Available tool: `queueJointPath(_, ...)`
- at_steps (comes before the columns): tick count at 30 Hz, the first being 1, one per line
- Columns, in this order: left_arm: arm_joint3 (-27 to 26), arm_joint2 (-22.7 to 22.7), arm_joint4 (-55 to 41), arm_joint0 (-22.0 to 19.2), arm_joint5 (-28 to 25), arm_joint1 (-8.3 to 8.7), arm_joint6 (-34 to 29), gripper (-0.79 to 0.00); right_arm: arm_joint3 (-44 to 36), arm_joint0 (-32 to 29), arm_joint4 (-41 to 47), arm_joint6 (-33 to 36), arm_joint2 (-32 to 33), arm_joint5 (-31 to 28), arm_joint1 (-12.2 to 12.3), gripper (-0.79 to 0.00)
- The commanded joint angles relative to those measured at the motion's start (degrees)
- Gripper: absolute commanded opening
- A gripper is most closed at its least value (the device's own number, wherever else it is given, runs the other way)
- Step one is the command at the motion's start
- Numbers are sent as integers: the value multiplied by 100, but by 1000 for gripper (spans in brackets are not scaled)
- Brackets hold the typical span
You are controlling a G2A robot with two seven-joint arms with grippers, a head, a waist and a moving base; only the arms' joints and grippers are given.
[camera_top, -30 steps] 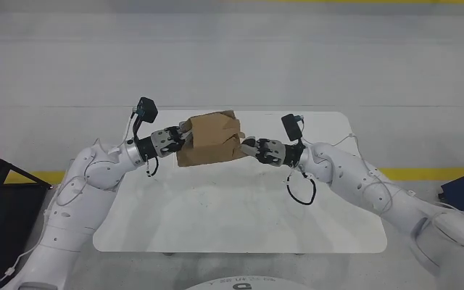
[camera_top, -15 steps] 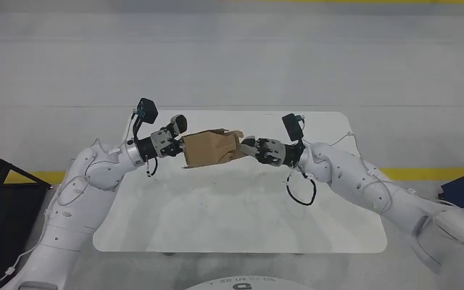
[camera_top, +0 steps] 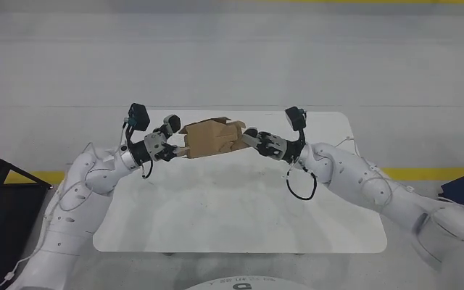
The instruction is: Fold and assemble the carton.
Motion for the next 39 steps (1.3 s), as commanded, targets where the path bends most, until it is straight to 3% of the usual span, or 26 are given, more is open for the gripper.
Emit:
queueJointPath(1, 37, -43, 382, 160, 90, -24, 642, 0, -8, 28, 202, 203, 2, 0, -13, -785)
queueJointPath(8, 414, -686, 614, 343, 225, 40, 1388, 0, -26, 27, 530, 573, 167, 0, -24, -785)
queueJointPath(14, 110, -1213, 641, 878, -194, 160, 1309, 0, -66, -48, 627, 775, 361, 0, -25, -785)
queueJointPath(15, 93, -1200, 343, 984, -483, 173, 1239, 0, -74, -62, 638, 805, 393, 0, -27, -785)
queueJointPath(17, -130, -922, -631, 1184, -555, 215, 912, 0, -86, -86, 650, 869, 458, 0, -33, -785)
queueJointPath(21, -571, -450, -3224, 1306, -555, 454, -504, 0, -88, -140, 648, 979, 591, 0, -46, -785)
queueJointPath(22, -672, -334, -3944, 1309, -555, 506, -871, -52, -85, -156, 640, 996, 626, 0, -49, -785)
queueJointPath(25, -515, -212, -5670, 1184, -555, 638, -2115, 0, -89, -210, 620, 1031, 732, 0, -54, -785)
queueJointPath(26, -334, -295, -5865, 1079, -555, 668, -2420, 0, -96, -230, 610, 1038, 768, 0, -54, -785)
queueJointPath(36, -334, -295, -5865, 1079, -555, 668, -2420, 0, -120, -292, 548, 1032, 887, 0, -47, -785)
queueJointPath(39, -539, 24, -6729, 1151, -25, 642, -2561, 0, -120, -292, 548, 1032, 887, 0, -47, -785)
